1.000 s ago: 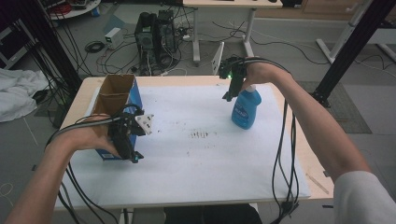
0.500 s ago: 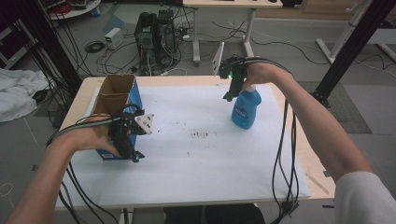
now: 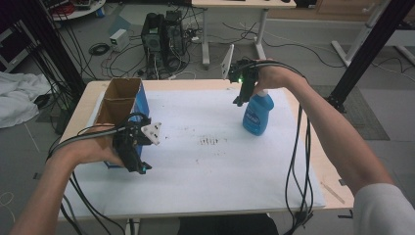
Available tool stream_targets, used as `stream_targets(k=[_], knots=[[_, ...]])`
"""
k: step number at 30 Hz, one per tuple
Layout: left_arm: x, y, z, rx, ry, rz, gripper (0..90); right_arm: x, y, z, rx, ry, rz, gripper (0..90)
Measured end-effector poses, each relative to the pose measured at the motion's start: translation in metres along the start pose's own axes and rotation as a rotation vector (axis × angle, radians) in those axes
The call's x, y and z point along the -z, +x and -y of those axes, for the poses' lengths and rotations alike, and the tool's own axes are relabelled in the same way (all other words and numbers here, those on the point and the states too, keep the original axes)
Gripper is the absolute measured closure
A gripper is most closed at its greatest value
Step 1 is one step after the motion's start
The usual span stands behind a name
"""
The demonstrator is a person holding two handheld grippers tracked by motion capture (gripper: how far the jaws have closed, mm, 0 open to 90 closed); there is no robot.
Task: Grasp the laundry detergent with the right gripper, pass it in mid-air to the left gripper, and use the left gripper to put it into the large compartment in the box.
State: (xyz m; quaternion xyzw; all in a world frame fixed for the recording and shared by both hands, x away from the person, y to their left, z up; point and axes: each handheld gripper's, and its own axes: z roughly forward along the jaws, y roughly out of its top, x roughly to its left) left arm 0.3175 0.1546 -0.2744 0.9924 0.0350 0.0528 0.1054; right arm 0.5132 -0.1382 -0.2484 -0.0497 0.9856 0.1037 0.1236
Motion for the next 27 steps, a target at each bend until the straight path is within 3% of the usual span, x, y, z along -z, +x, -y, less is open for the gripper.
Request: stream_targets(k=[9,16,23,27], knots=[[0.001,0.006,-0.002,0.001,-0.034,0.013,23.3,0.0,0.002,0.0,0.019,0.001,-0.01,12.3],[-0.001,0.008,-0.003,-0.003,-0.038,0.014,23.2,0.004,0.005,0.003,0.007,-0.007,-0.012,12.3],[-0.004,0.011,-0.001,-0.001,-0.031,0.018,23.2,0.011,0.004,0.005,-0.045,-0.023,0.003,12.3],[-0.003,0.011,0.0,0.004,-0.033,0.018,23.2,0.015,0.009,0.005,-0.036,-0.022,-0.011,12.3]])
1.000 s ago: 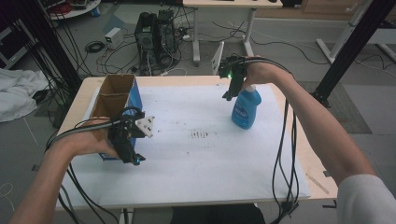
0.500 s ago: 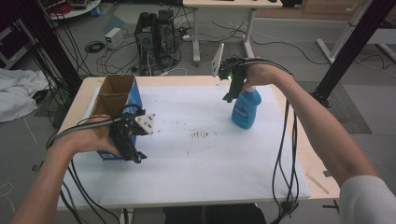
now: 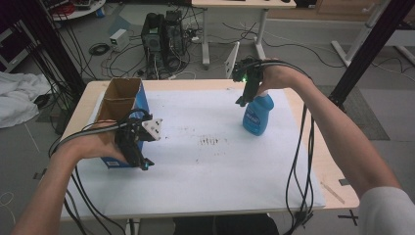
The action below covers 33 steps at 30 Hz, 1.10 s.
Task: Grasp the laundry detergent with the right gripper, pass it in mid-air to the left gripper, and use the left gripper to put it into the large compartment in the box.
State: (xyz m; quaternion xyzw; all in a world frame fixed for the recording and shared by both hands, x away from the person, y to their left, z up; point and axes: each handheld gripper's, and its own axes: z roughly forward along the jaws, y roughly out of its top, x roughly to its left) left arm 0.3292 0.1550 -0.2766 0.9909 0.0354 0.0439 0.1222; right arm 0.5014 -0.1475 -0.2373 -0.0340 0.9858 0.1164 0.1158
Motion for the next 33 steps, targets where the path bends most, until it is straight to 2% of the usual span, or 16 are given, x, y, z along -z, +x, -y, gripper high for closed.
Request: stream_targets(k=[1,3,5,6,8,15,19,21,22,23,25,27,30,31,33], knots=[[0.0,0.0,0.0,-0.003,-0.002,0.0,23.2,0.001,0.001,0.0,0.01,-0.002,-0.007,12.3],[-0.001,0.0,0.001,0.0,0.001,0.001,23.2,0.006,0.009,0.002,0.002,-0.009,-0.025,12.3],[-0.001,0.0,0.001,-0.003,0.001,-0.001,23.2,0.007,0.011,0.003,0.0,-0.021,-0.028,12.3],[-0.002,0.0,0.001,0.002,0.005,-0.001,23.2,0.01,0.013,0.004,-0.001,-0.025,-0.021,12.3],[-0.002,0.001,0.001,0.004,0.003,-0.001,23.2,0.015,0.02,0.006,-0.037,-0.047,-0.002,12.3],[-0.002,0.004,-0.001,-0.003,0.002,-0.005,23.3,0.025,0.043,0.022,-0.052,-0.062,0.012,12.3],[-0.002,0.005,-0.002,-0.009,0.001,0.0,23.3,0.026,0.054,0.033,-0.079,-0.074,0.011,12.3],[-0.002,0.006,-0.002,-0.021,0.004,-0.003,23.3,0.026,0.06,0.038,-0.084,-0.062,0.008,12.3],[-0.003,0.006,-0.002,-0.019,0.004,-0.002,23.2,0.025,0.063,0.041,-0.097,-0.07,0.006,12.3],[-0.003,0.005,-0.001,-0.004,0.005,-0.002,23.3,0.027,0.065,0.044,-0.098,-0.05,-0.005,12.3],[-0.003,0.005,-0.001,-0.007,0.006,-0.001,23.3,0.027,0.071,0.05,-0.107,-0.046,-0.015,12.3],[-0.003,0.004,-0.001,-0.007,0.005,0.0,23.3,0.027,0.077,0.058,-0.12,-0.019,-0.024,12.3],[-0.002,0.004,0.0,-0.006,0.006,-0.004,23.3,0.027,0.08,0.065,-0.136,0.0,-0.025,12.3],[-0.002,0.004,0.0,-0.001,0.004,-0.005,23.2,0.027,0.081,0.072,-0.166,0.007,-0.022,12.3],[-0.002,0.004,0.0,-0.006,0.005,-0.007,23.3,0.028,0.082,0.075,-0.185,0.011,-0.021,12.3]])
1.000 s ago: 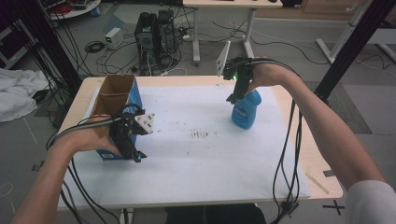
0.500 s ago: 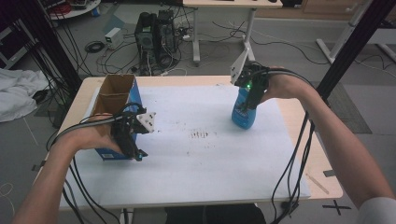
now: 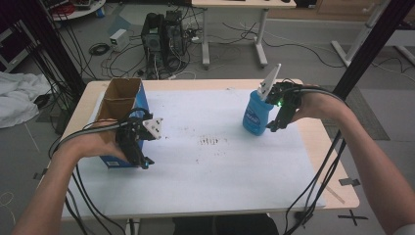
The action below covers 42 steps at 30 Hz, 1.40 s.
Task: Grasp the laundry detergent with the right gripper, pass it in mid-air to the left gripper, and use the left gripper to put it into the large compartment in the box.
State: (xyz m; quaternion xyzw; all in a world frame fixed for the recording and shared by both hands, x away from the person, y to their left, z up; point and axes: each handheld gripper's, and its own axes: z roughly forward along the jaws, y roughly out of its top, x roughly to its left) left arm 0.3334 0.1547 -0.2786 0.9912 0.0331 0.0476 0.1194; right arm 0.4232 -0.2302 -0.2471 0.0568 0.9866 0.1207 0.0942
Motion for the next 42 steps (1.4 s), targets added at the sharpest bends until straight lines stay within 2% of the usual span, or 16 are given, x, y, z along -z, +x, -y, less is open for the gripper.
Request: stream_targets(k=[3,4,8,9,12,14,17,18,21,22,26,27,31,33,39,42], knots=[[0.0,0.0,0.0,0.0,-0.002,0.002,23.3,0.001,-0.002,0.01,-0.046,0.005,0.015,12.3],[0.0,0.0,0.0,-0.001,-0.001,0.001,23.3,0.002,-0.003,0.017,-0.089,0.003,0.034,12.3],[0.0,-0.001,-0.001,-0.011,-0.007,-0.011,23.3,0.0,-0.007,0.027,-0.147,0.008,0.053,12.3],[-0.001,-0.001,-0.001,-0.012,-0.012,-0.009,23.2,-0.002,-0.009,0.033,-0.193,-0.001,0.057,12.3],[-0.002,-0.001,-0.003,-0.018,-0.007,-0.01,23.3,-0.005,-0.011,0.038,-0.227,-0.008,0.069,12.3],[-0.002,-0.002,-0.003,-0.017,-0.008,-0.012,23.2,-0.009,-0.014,0.044,-0.282,-0.04,0.082,12.3],[-0.002,-0.002,-0.003,-0.016,-0.009,-0.013,23.2,-0.012,-0.016,0.048,-0.324,-0.077,0.094,12.3],[-0.001,-0.002,-0.003,-0.021,-0.008,-0.013,23.3,-0.011,-0.013,0.048,-0.379,-0.061,0.086,12.3],[-0.001,-0.002,-0.003,-0.02,-0.012,-0.014,23.3,-0.016,-0.016,0.051,-0.377,-0.103,0.108,12.3],[-0.001,-0.002,-0.003,-0.025,-0.009,-0.017,23.3,-0.018,-0.016,0.052,-0.429,-0.108,0.111,12.3],[-0.002,-0.004,-0.004,-0.022,-0.017,-0.017,23.2,-0.024,-0.017,0.054,-0.446,-0.145,0.117,12.3],[-0.002,-0.004,-0.004,-0.025,-0.017,-0.019,23.3,-0.028,-0.016,0.055,-0.488,-0.152,0.127,12.3],[-0.003,-0.005,-0.004,-0.021,-0.023,-0.016,23.3,-0.037,-0.02,0.059,-0.491,-0.21,0.156,12.3],[-0.004,-0.005,-0.004,-0.03,-0.016,-0.016,23.2,-0.041,-0.021,0.061,-0.535,-0.226,0.172,12.3],[-0.003,-0.006,-0.003,-0.023,-0.025,-0.019,23.3,-0.053,-0.027,0.064,-0.586,-0.293,0.195,12.3],[-0.004,-0.006,-0.004,-0.027,-0.021,-0.018,23.3,-0.057,-0.028,0.064,-0.585,-0.312,0.202,12.3]])
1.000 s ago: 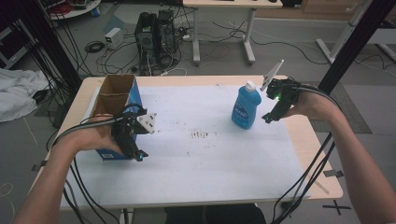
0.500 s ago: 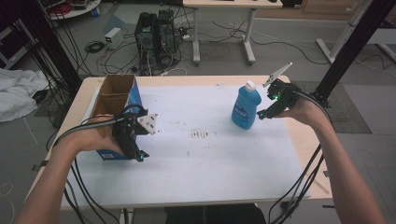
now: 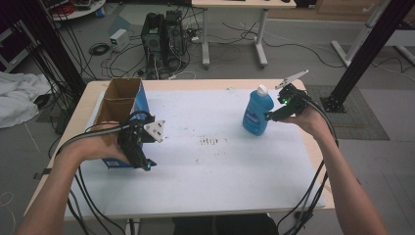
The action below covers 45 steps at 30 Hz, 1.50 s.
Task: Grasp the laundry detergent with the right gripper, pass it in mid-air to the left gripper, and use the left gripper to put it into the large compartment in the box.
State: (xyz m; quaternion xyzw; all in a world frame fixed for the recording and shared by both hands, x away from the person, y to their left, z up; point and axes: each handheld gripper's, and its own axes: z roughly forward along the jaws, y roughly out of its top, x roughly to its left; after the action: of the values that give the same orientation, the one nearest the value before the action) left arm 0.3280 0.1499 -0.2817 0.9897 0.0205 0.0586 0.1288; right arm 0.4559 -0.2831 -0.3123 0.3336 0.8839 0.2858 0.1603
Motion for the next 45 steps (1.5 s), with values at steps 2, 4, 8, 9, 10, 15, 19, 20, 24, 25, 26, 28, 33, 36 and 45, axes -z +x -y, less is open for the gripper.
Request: stream_targets(k=[2,4,8,9,10,15,19,20,24,25,26,28,33,36,45], knots=[[0.0,0.0,0.0,0.002,0.0,0.0,23.3,-0.003,0.002,0.001,-0.033,-0.003,0.003,12.2],[-0.001,-0.001,0.0,0.0,0.0,0.0,23.3,-0.007,0.003,0.001,-0.033,-0.013,-0.001,12.2],[-0.002,-0.001,0.0,-0.001,0.004,0.003,23.3,-0.015,0.003,0.002,-0.03,-0.021,-0.001,12.3],[-0.002,-0.001,0.0,-0.001,0.004,0.003,23.3,-0.017,0.004,0.002,-0.037,-0.024,0.005,12.2],[-0.003,0.0,0.0,-0.004,0.002,0.004,23.3,-0.018,0.004,0.002,-0.042,-0.03,0.002,12.3],[-0.004,-0.001,0.001,0.004,0.0,0.007,23.3,-0.026,0.005,0.001,-0.042,-0.044,0.006,12.3],[-0.004,-0.001,0.004,0.008,-0.002,0.01,23.3,-0.034,0.007,0.003,-0.067,-0.059,0.014,12.3],[-0.004,-0.001,0.004,0.008,-0.002,0.01,23.3,-0.034,0.007,0.003,-0.067,-0.059,0.014,12.3],[-0.005,-0.001,0.005,0.003,0.001,0.011,23.3,-0.038,0.006,0.005,-0.098,-0.074,0.006,12.3],[-0.005,-0.002,0.005,0.006,0.002,0.01,23.3,-0.039,0.006,0.005,-0.094,-0.083,0.009,12.3],[-0.005,-0.002,0.005,0.006,0.007,0.01,23.3,-0.042,0.006,0.006,-0.104,-0.078,0.005,12.3],[-0.006,-0.002,0.006,0.008,0.001,0.013,23.3,-0.044,0.005,0.007,-0.1,-0.08,0.004,12.3],[-0.007,-0.002,0.006,0.011,0.002,0.014,23.2,-0.048,0.005,0.008,-0.115,-0.091,-0.005,12.3],[-0.007,-0.002,0.007,0.01,0.003,0.014,23.3,-0.05,0.005,0.009,-0.125,-0.088,-0.004,12.3],[-0.007,-0.001,0.007,0.015,0.004,0.017,23.3,-0.053,0.006,0.008,-0.114,-0.112,-0.013,12.3]])
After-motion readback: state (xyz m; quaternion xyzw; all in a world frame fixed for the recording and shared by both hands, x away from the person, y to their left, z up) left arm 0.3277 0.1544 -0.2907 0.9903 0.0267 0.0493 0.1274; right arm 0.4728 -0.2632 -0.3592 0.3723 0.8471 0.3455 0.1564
